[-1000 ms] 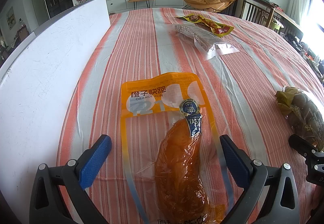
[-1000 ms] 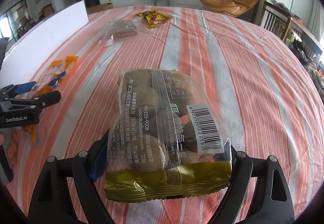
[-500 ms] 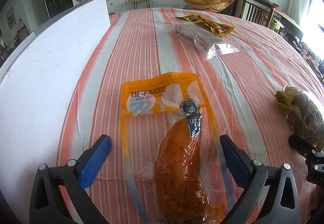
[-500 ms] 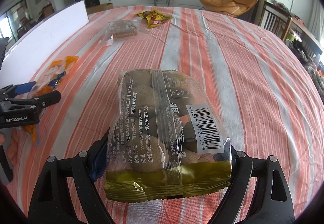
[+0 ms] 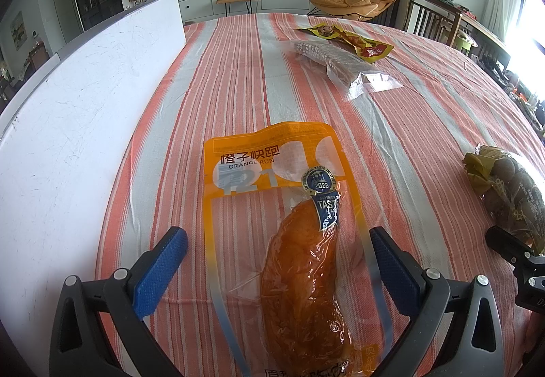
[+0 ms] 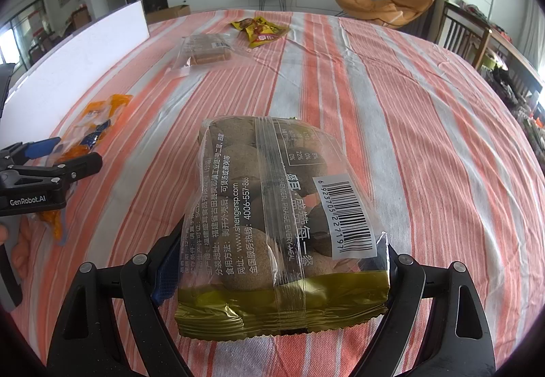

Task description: Organize snacks

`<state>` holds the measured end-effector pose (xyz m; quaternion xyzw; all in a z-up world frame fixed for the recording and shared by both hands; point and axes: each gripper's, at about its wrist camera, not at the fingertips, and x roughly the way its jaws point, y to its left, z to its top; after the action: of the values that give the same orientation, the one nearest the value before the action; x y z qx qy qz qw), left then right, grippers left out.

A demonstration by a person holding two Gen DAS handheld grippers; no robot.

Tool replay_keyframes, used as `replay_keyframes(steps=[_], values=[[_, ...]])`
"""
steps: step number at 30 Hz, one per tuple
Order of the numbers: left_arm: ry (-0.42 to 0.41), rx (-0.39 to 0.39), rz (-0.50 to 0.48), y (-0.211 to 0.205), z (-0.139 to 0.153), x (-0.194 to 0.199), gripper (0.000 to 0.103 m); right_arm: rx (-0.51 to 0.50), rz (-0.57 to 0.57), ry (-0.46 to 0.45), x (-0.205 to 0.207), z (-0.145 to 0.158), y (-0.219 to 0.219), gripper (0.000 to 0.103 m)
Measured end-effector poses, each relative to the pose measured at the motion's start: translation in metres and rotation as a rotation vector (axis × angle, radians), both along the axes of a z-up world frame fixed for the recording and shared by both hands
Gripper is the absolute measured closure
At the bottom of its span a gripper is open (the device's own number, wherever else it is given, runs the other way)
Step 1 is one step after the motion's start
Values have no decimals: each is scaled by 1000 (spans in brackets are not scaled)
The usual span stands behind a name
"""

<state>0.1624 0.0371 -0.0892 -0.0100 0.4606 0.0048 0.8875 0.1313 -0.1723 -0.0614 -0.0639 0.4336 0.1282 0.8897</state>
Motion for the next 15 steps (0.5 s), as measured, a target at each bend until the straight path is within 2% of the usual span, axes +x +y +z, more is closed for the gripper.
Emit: replay_keyframes(steps=[6, 10, 12, 14, 15], values=[[12, 2, -13, 0, 0, -1, 0, 0, 0, 0, 0, 0, 0, 14], [104, 1, -85, 2, 2, 1, 0, -1, 0, -1, 0, 0, 0, 14], [133, 3, -91, 3, 3, -2, 0, -1, 0, -1, 0, -1, 0, 14], [147, 5, -88, 2, 3, -4, 0, -16, 0, 34, 1, 0, 0, 14], [154, 5, -87, 2, 3, -5, 0, -24, -5, 82, 4, 2, 1, 14]])
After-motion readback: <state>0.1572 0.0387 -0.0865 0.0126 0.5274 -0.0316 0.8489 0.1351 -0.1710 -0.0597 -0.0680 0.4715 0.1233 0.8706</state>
